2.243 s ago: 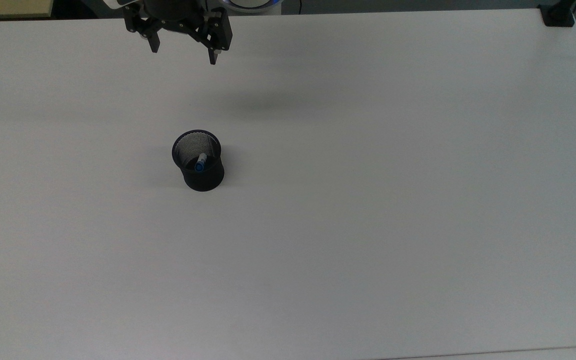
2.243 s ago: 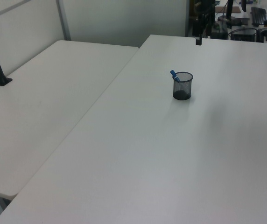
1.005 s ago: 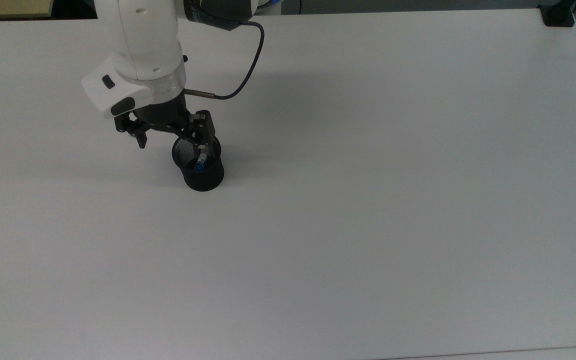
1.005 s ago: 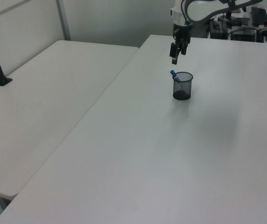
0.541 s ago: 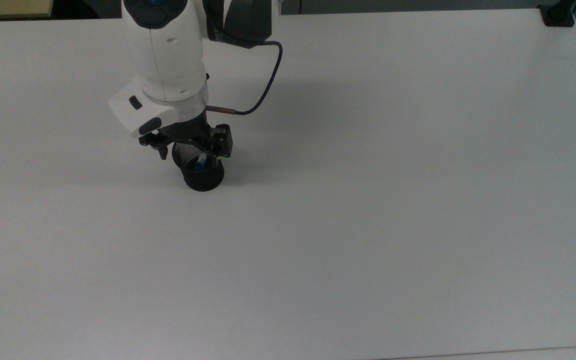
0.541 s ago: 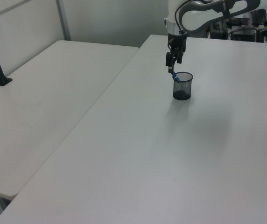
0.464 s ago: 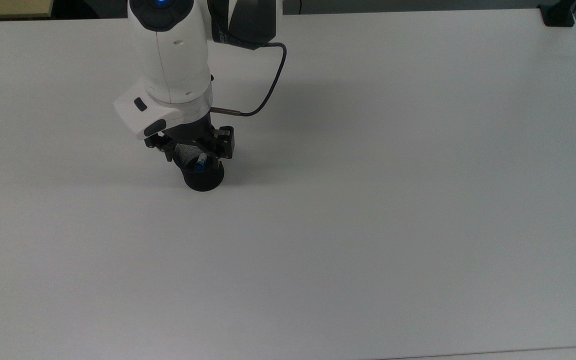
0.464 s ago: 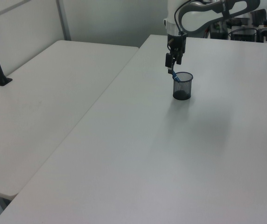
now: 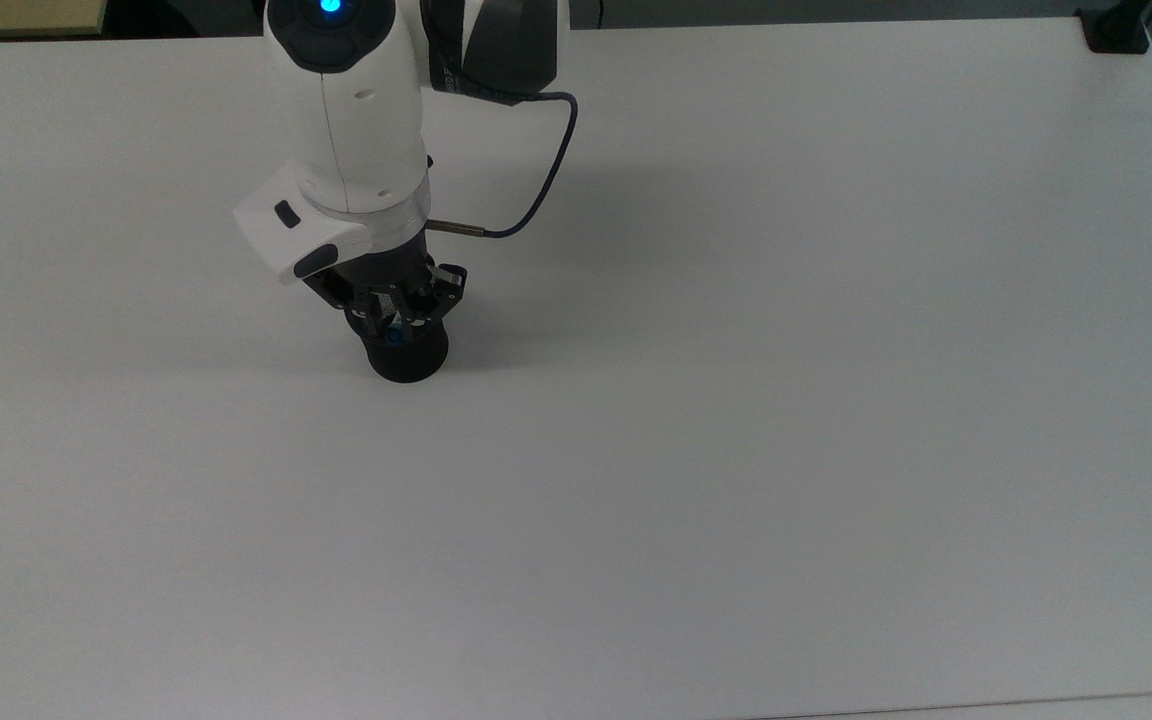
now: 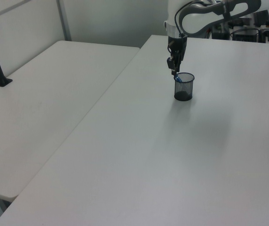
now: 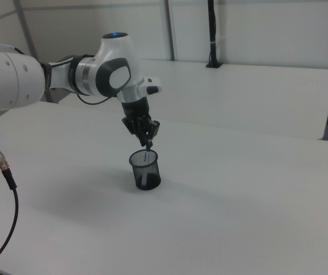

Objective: Remove the marker
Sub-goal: 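Close the gripper on the blue-capped marker's top end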

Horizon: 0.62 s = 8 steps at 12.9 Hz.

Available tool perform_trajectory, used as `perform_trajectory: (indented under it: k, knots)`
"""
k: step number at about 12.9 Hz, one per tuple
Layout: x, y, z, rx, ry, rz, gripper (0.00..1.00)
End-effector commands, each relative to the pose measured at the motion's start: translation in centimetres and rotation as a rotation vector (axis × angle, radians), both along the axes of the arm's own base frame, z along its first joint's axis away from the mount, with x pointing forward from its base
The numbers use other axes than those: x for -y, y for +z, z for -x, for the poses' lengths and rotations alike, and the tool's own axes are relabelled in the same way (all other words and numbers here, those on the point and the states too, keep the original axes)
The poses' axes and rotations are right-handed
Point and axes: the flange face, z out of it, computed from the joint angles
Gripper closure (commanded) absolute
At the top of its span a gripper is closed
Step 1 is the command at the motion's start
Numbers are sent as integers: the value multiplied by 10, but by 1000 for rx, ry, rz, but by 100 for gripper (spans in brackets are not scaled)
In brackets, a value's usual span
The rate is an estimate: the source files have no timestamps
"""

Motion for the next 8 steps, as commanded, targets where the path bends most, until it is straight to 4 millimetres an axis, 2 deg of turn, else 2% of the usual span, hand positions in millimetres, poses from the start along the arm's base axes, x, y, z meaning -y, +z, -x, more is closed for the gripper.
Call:
perform_trajectory:
  k: [1,5,8]
  knots:
    - [-7,-4,-4,6,-5,4,84]
    - [-8,-3,-6,24,1,10,98]
    - [-3,10,-5,43,-8,6,100]
